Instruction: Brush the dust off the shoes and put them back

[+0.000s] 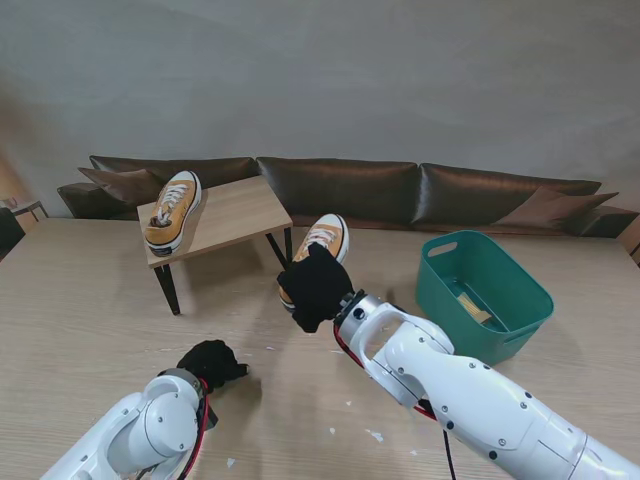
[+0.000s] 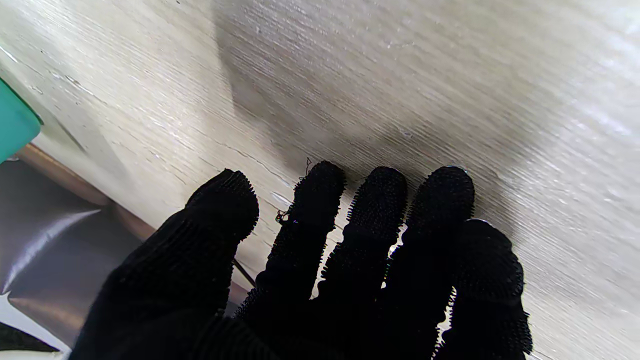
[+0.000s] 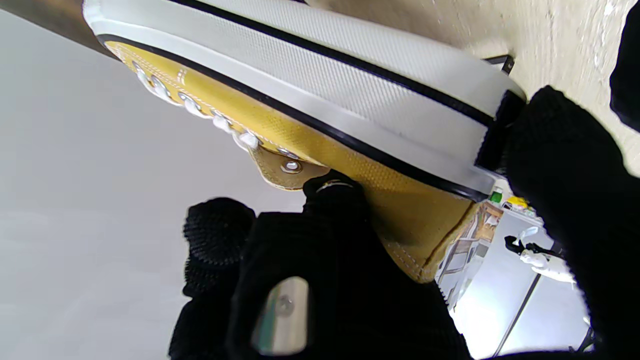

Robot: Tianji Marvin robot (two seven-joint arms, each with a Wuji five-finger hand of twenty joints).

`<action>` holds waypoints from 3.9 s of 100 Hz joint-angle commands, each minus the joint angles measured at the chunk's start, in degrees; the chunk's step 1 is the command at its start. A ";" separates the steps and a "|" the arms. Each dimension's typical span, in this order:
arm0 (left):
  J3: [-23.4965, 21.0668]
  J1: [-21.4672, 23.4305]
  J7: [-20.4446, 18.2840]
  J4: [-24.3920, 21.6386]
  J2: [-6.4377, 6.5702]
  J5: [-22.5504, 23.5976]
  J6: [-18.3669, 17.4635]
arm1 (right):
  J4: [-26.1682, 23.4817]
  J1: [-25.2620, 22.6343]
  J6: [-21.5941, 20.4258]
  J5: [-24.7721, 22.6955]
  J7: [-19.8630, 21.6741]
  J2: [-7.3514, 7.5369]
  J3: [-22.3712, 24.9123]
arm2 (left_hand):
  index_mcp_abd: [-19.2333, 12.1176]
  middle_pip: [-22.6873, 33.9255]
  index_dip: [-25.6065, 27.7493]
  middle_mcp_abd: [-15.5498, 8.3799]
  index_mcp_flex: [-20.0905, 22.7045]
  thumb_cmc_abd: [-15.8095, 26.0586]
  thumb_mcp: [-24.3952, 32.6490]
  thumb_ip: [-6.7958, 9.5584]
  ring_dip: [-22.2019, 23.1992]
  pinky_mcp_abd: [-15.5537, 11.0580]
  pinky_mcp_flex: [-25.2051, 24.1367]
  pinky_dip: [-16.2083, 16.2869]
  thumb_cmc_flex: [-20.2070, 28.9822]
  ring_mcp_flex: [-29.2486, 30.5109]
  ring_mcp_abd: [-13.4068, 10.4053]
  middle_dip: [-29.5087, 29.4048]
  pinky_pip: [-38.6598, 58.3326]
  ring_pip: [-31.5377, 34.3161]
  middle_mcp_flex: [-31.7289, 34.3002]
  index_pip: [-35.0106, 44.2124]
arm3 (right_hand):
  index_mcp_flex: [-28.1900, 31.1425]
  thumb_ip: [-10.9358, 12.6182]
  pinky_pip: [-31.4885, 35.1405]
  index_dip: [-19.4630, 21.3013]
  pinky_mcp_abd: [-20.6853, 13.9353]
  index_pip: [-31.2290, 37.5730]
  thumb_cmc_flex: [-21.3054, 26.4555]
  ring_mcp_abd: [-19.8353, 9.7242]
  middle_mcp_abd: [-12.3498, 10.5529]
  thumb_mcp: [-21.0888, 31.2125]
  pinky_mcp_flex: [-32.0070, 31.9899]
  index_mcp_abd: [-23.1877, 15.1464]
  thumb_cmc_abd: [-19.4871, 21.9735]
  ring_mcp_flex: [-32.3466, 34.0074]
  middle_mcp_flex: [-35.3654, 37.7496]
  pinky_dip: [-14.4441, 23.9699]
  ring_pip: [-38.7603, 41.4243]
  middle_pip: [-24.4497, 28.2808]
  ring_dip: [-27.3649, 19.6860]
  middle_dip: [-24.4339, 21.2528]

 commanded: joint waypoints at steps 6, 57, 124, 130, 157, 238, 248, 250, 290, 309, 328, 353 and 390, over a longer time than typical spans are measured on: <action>-0.08 -0.38 -2.14 1.33 0.18 -0.37 1.00 | 0.29 2.61 1.04 0.88 -0.24 -1.52 -1.30 | 2.57 -7.75 -1.52 4.13 0.05 2.41 0.37 2.10 -1.19 -1.17 -1.66 -0.45 -0.93 -1.20 3.32 -4.56 -0.86 -1.58 -1.46 -2.89 | 6.36 4.64 -0.73 4.67 -1.18 26.09 7.61 -6.72 -7.51 10.62 15.74 5.12 4.82 0.34 3.86 1.63 0.41 1.47 0.73 0.21; -0.32 -1.71 -1.07 3.04 -0.27 -1.22 3.22 | 3.69 10.94 4.28 6.32 -2.82 -5.61 -8.73 | 2.72 -8.31 -1.61 4.26 -0.34 2.63 0.40 2.16 -1.19 -1.42 -2.59 -0.74 -0.90 -2.10 3.28 -4.85 -1.75 -2.14 -2.10 -3.27 | 5.93 4.75 -1.14 4.26 -1.16 26.15 7.68 -6.79 -7.56 10.19 15.55 5.17 5.26 0.36 3.39 1.79 -0.19 1.75 0.61 -0.26; -1.07 -2.51 0.79 6.35 -0.92 -2.88 4.03 | 18.36 20.14 6.40 15.42 -11.16 -15.54 -18.36 | 2.87 -8.42 -1.59 4.45 -0.31 2.79 0.41 2.19 -1.09 -1.25 -2.93 -0.63 -0.74 -2.36 3.45 -4.88 -2.03 -2.20 -2.18 -3.40 | 5.00 4.87 -2.02 3.39 -1.25 26.69 7.76 -6.85 -7.80 9.53 14.89 5.19 6.33 0.40 2.21 1.72 -1.34 2.41 0.09 -1.06; -1.19 -2.34 1.00 6.35 -0.97 -2.84 4.30 | 19.61 20.66 6.35 16.13 -11.84 -16.45 -18.82 | 2.82 -8.42 -1.59 4.43 -0.34 2.73 0.38 2.17 -1.09 -1.25 -2.93 -0.61 -0.73 -2.37 3.44 -4.88 -2.04 -2.22 -2.16 -3.40 | 4.87 4.91 -2.10 3.23 -1.30 26.77 7.77 -6.91 -7.76 9.44 14.84 5.22 6.46 0.40 2.07 1.72 -1.48 2.49 0.01 -1.20; -1.45 -1.99 1.79 6.66 -1.20 -3.03 5.40 | 23.51 22.56 5.82 18.62 -13.03 -19.68 -20.21 | 2.81 -8.41 -1.56 4.47 -0.21 2.79 0.43 2.19 -1.06 -1.28 -2.97 -0.57 -0.78 -2.36 3.57 -4.86 -2.08 -2.20 -2.13 -3.35 | 4.71 4.90 -2.37 2.82 -1.44 27.07 7.67 -6.97 -7.97 9.29 14.63 5.05 6.52 0.40 1.81 1.67 -1.81 2.79 -0.20 -1.58; -1.33 -2.78 3.25 7.69 -1.86 -3.93 10.57 | 53.30 29.56 -3.73 28.91 -24.16 -35.60 -25.19 | 3.08 -8.46 -1.61 4.48 0.04 3.17 0.55 2.31 -1.04 -1.50 -3.25 -0.42 -1.15 -2.65 3.61 -4.80 -2.04 -2.24 -2.26 -3.34 | 4.39 4.57 -3.65 1.72 -2.00 27.72 7.90 -6.72 -8.53 9.17 13.12 4.70 6.43 0.41 0.93 1.62 -2.70 3.49 -0.77 -2.29; -1.17 -2.90 3.14 7.50 -1.87 -3.97 11.38 | 59.42 30.76 -5.42 30.65 -25.24 -38.57 -26.44 | 3.10 -8.45 -1.63 4.51 0.05 3.15 0.56 2.34 -1.03 -1.54 -3.19 -0.39 -1.21 -2.63 3.64 -4.78 -1.97 -2.21 -2.23 -3.35 | 4.15 4.43 -3.93 1.54 -1.99 27.69 7.93 -6.58 -8.64 9.12 12.69 4.55 6.37 0.39 0.68 1.67 -2.99 3.55 -0.93 -2.35; -1.14 -2.93 3.13 7.48 -1.88 -4.01 11.55 | 60.73 31.01 -5.77 31.02 -25.46 -39.20 -26.75 | 3.14 -8.44 -1.63 4.44 0.03 3.16 0.58 2.34 -1.03 -1.54 -3.19 -0.39 -1.20 -2.65 3.64 -4.78 -1.97 -2.22 -2.21 -3.36 | 4.12 4.41 -3.96 1.51 -1.99 27.69 7.93 -6.55 -8.62 9.10 12.65 4.53 6.37 0.39 0.62 1.68 -3.04 3.55 -0.95 -2.36; -0.51 -4.10 2.58 8.44 -1.96 -5.18 12.91 | 74.07 33.51 -7.84 36.01 -26.21 -45.62 -30.73 | 3.16 -8.38 -1.68 4.48 0.11 3.21 0.66 2.40 -1.03 -1.60 -3.22 -0.35 -1.37 -2.63 3.59 -4.70 -1.87 -2.17 -2.13 -3.39 | 1.67 5.20 -8.39 1.88 -1.90 26.00 8.20 -6.33 -9.49 3.62 9.42 0.01 8.88 0.48 -4.12 -0.24 -10.64 3.13 -4.54 -5.57; -0.42 -4.19 2.56 8.38 -2.02 -5.52 13.38 | 75.73 33.71 -6.53 37.07 -24.70 -46.52 -31.39 | 3.14 -8.32 -1.67 4.52 0.24 3.28 0.68 2.39 -0.99 -1.62 -3.08 -0.30 -1.47 -2.47 3.61 -4.64 -1.71 -2.03 -2.05 -3.32 | 1.72 6.61 -10.72 3.19 -1.30 23.47 7.48 -6.22 -8.39 0.53 8.15 -4.09 8.42 0.51 -7.37 -2.05 -16.42 1.91 -6.97 -8.56; -0.25 -4.43 2.04 8.39 -1.96 -6.08 13.78 | 75.38 33.69 -4.84 36.97 -22.97 -46.29 -31.58 | 3.11 -8.24 -1.73 4.55 0.08 3.42 0.64 2.41 -0.95 -1.66 -3.12 -0.27 -1.57 -2.51 3.69 -4.56 -1.61 -1.96 -1.99 -3.44 | -2.97 5.52 -11.64 -1.54 0.14 17.43 8.00 -5.78 -6.67 -1.79 5.94 -5.62 4.13 -1.35 -11.10 -2.92 -19.74 0.26 -8.12 -12.05; -0.20 -4.54 1.55 8.54 -1.86 -6.38 13.55 | 74.28 33.79 -2.71 36.36 -20.35 -45.57 -31.70 | 3.21 -8.09 -1.81 4.50 0.16 3.56 0.58 2.53 -0.88 -1.60 -2.92 -0.23 -1.76 -2.25 3.68 -4.44 -1.43 -1.72 -1.78 -3.51 | -12.86 1.69 -11.44 -11.38 1.21 10.52 10.09 -4.77 -4.48 -3.03 3.45 -5.94 2.00 -4.26 -16.32 -3.10 -21.81 -3.17 -9.35 -16.60; 0.08 -4.76 1.14 8.66 -1.86 -7.23 13.74 | 72.20 34.07 2.71 35.85 -16.27 -44.54 -31.11 | 3.42 -7.90 -2.06 4.58 0.52 4.04 0.52 2.85 -0.75 -1.52 -2.90 -0.19 -2.31 -2.10 3.77 -4.28 -1.30 -1.43 -1.46 -3.61 | -22.37 7.59 -10.50 -18.15 1.76 1.85 6.02 -3.52 -2.36 -2.92 0.25 -0.16 6.90 -8.43 -23.01 -3.02 -23.37 -5.49 -10.86 -21.26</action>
